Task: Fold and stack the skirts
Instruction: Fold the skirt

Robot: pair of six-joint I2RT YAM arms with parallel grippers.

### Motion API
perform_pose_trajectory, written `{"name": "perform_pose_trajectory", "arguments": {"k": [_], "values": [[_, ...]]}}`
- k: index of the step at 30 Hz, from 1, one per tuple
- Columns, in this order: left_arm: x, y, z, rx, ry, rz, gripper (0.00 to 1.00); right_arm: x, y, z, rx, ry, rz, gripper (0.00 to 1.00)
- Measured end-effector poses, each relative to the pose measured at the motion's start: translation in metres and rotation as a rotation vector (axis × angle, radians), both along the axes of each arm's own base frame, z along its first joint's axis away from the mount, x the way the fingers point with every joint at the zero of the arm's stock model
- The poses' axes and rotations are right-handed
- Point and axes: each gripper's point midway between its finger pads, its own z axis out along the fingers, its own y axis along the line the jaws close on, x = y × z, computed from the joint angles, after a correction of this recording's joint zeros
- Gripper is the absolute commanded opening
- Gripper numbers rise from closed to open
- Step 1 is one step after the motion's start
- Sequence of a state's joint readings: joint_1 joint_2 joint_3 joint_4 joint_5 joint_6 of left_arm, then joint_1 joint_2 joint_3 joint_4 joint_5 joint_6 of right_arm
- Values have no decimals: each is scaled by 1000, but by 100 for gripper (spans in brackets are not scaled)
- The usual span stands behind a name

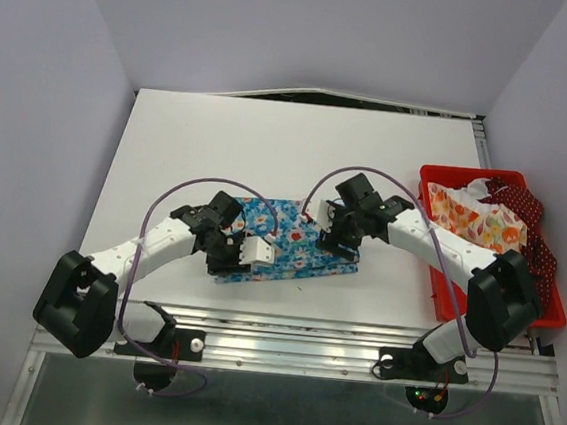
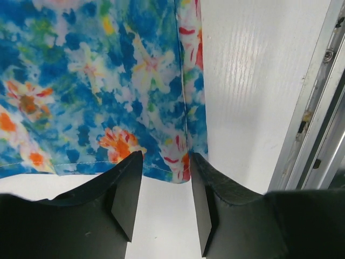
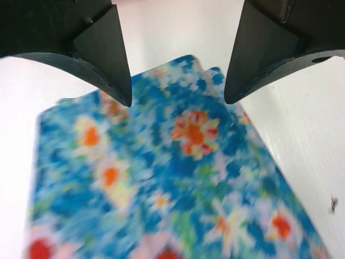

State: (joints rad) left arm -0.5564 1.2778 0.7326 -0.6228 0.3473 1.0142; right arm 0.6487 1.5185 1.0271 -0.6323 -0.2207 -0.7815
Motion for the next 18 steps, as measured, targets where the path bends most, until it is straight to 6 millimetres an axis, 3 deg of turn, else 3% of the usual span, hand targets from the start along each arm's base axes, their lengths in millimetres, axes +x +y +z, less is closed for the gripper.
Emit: {"name": "perform_pose_trajectory", "arguments": {"k": [5, 8, 10, 12, 13, 14, 15, 18], "values": [[-3, -7, 7, -23, -18, 1, 55, 41, 35, 55, 126, -90, -44, 69], [-14, -12, 1, -17, -1, -19, 55, 75, 60, 64, 176, -105, -72, 60], [-23, -13, -5, -2, 14, -33, 54, 92, 70, 55, 180, -97, -85, 57], [-29, -14, -12, 20, 29, -44, 52, 101, 70, 26, 148, -51, -107, 53], [-31, -14, -16, 32, 31, -45, 48, 102, 70, 22, 143, -43, -111, 52], [-32, -13, -19, 42, 34, -44, 44, 102, 67, 1, 113, -3, -122, 50], [-33, -13, -22, 58, 42, -40, 30, 102, 64, -12, 95, 21, -133, 47], [-22, -11, -28, 89, 10, -1, 10, 103, 55, -35, 57, 66, -152, 42]]}}
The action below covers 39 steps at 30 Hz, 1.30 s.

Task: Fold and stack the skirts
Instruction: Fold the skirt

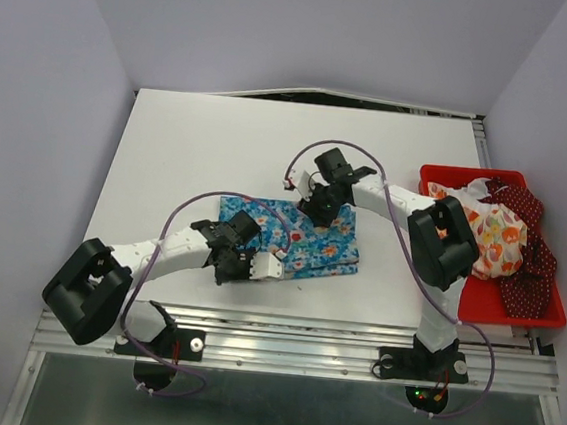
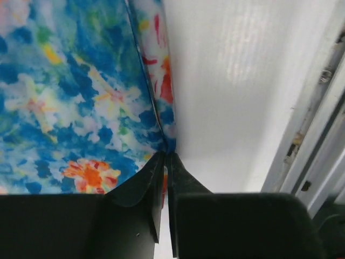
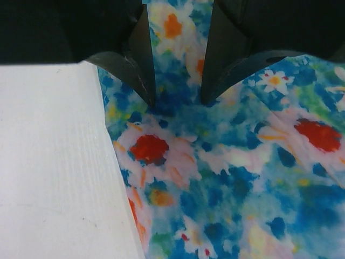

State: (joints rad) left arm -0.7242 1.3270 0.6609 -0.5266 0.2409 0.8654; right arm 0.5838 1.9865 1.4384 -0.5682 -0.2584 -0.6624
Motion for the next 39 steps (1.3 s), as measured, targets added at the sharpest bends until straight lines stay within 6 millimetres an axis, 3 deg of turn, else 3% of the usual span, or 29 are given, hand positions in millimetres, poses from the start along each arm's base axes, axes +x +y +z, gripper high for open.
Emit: {"name": "perform_pose_trajectory", "arguments": {"k": [2, 6, 11, 15, 19, 21, 22, 23, 24, 25, 26, 27, 30, 32, 35, 39], "values": [[10, 2, 1, 15, -43, 29, 0, 0, -8, -4, -8, 9, -11, 42], [38, 10, 0, 52, -149, 63, 0, -8, -23, -7, -19, 20, -32, 41], [101, 38, 2, 100, -274, 161, 1, -35, -35, -3, -6, 90, -74, 46], [164, 58, 8, 128, -377, 262, 28, -60, -21, 1, 74, 228, -141, 48], [213, 80, 18, 123, -464, 372, 43, -93, 12, 13, 183, 375, -191, 50], [225, 84, 31, 92, -500, 396, 47, -108, 35, 27, 257, 447, -198, 50], [227, 84, 37, 70, -512, 401, 57, -114, 43, 33, 282, 473, -193, 50], [228, 83, 50, 43, -534, 400, 58, -119, 53, 41, 310, 501, -198, 50], [227, 78, 68, -5, -560, 391, 68, -121, 59, 48, 330, 511, -197, 50], [227, 76, 81, -31, -584, 387, 71, -121, 64, 56, 355, 518, -203, 50], [223, 71, 96, -75, -602, 380, 81, -119, 65, 62, 376, 519, -214, 50], [218, 67, 116, -117, -631, 370, 84, -117, 64, 65, 384, 516, -221, 50], [196, 56, 167, -233, -703, 339, 84, -100, 56, 79, 430, 483, -257, 50], [175, 41, 189, -293, -727, 296, 81, -86, 50, 83, 448, 448, -264, 47], [126, -7, 192, -377, -685, 133, 80, -78, 45, 78, 445, 431, -269, 46], [63, -53, 150, -390, -512, -47, 77, -79, 49, 56, 424, 471, -265, 45]]}}
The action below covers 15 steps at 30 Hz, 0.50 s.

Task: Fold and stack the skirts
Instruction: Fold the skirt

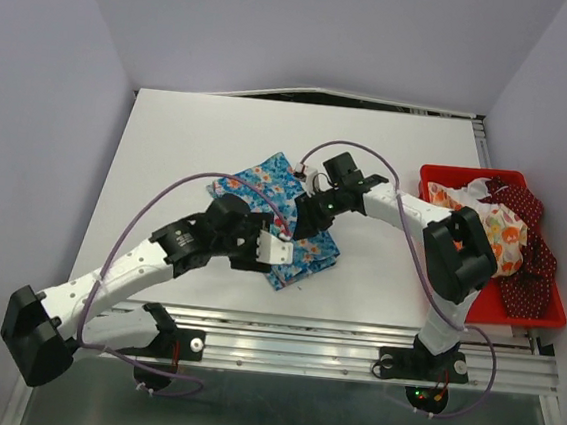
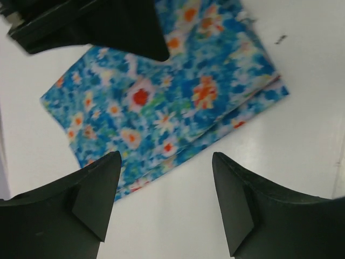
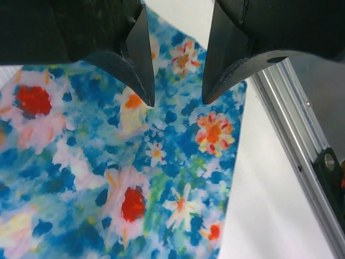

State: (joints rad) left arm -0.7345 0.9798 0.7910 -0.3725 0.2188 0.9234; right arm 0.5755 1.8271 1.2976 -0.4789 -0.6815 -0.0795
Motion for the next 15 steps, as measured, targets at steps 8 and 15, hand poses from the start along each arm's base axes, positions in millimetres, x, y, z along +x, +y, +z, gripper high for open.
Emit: {"name": "perform_pose_trajectory", "arguments": {"k": [8, 15], "values": [[-41, -48, -61, 152, 226, -101, 71, -9, 0, -60, -55, 154, -15, 45], [-64, -87, -79, 213, 228, -136, 75, -11, 6, -59, -36, 217, -53, 45]]}}
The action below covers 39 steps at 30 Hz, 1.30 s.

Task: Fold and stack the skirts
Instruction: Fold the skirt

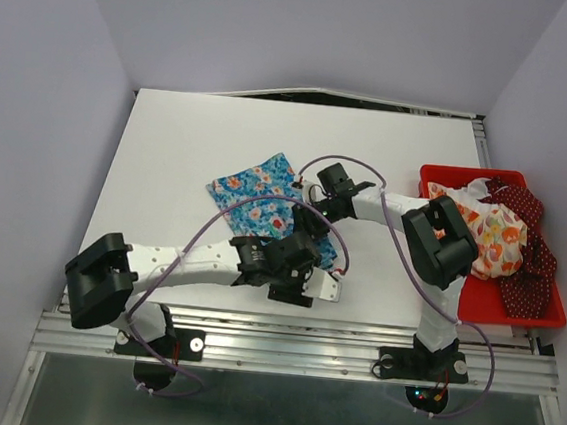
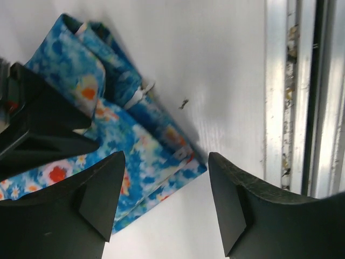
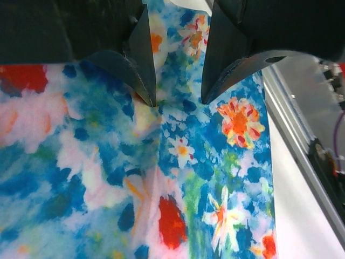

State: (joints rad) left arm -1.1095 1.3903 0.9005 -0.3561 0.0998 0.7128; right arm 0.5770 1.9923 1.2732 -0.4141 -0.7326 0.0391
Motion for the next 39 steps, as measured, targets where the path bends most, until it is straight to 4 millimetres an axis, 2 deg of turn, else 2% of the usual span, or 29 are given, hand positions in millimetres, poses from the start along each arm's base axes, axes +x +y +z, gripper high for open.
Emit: {"name": "perform_pose_trajectory", "arguments": {"k": [2, 6, 8, 9, 13, 18, 21, 24, 27, 29, 32, 36, 39], "values": [[-12, -10, -9, 30, 0, -6, 75, -2, 4, 0, 16, 42, -19, 45], [-17, -17, -34, 98, -8, 40, 75, -7, 8, 0, 46, 91, -40, 44], [-9, -11, -45, 136, -32, 107, 75, -8, 9, 0, 51, 109, -54, 43], [-5, -10, -48, 142, -48, 138, 75, -8, 10, 0, 52, 116, -62, 39], [12, 0, -56, 172, -121, 249, 73, -13, 12, -4, 60, 174, -81, 33], [25, -1, -55, 149, -187, 316, 70, -16, 14, -6, 72, 222, -93, 28], [26, -1, -55, 144, -201, 321, 71, -18, 14, -8, 77, 239, -100, 27], [19, -4, -54, 142, -207, 300, 74, -18, 15, -12, 76, 252, -104, 27], [0, -7, -51, 128, -192, 240, 76, -21, 16, -16, 78, 279, -103, 27], [-14, -9, -41, 111, -176, 190, 77, -21, 16, -15, 78, 282, -105, 27], [-22, -14, -22, 58, -164, 156, 79, -21, 16, -16, 78, 283, -106, 27], [-21, -20, -3, 6, -166, 154, 81, -21, 16, -16, 77, 283, -106, 26], [-11, -18, 0, 2, -169, 185, 82, -21, 16, -16, 76, 282, -107, 25]]}}
